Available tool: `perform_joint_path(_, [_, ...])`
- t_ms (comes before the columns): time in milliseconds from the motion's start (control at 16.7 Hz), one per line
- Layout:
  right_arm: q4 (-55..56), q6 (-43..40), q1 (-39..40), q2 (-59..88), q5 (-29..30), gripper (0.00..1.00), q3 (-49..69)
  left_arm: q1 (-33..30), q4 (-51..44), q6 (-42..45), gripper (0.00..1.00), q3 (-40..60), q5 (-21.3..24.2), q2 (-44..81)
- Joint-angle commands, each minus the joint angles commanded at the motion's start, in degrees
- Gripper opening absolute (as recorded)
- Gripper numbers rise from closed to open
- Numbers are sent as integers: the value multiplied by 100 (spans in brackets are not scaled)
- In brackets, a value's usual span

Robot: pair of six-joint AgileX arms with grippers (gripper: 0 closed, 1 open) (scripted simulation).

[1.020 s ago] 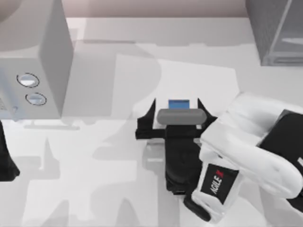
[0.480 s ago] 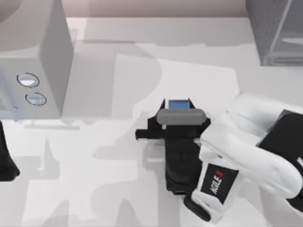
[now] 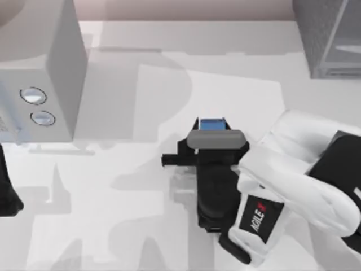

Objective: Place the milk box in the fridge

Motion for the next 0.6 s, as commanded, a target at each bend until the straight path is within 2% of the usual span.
perform_joint_path(420, [-12, 5, 12, -22, 1, 0, -12, 0, 0, 0, 100, 0, 0, 0])
perform_joint_path(600, [-389, -1, 24, -384, -31, 0, -87, 0, 0, 0, 100, 0, 0, 0])
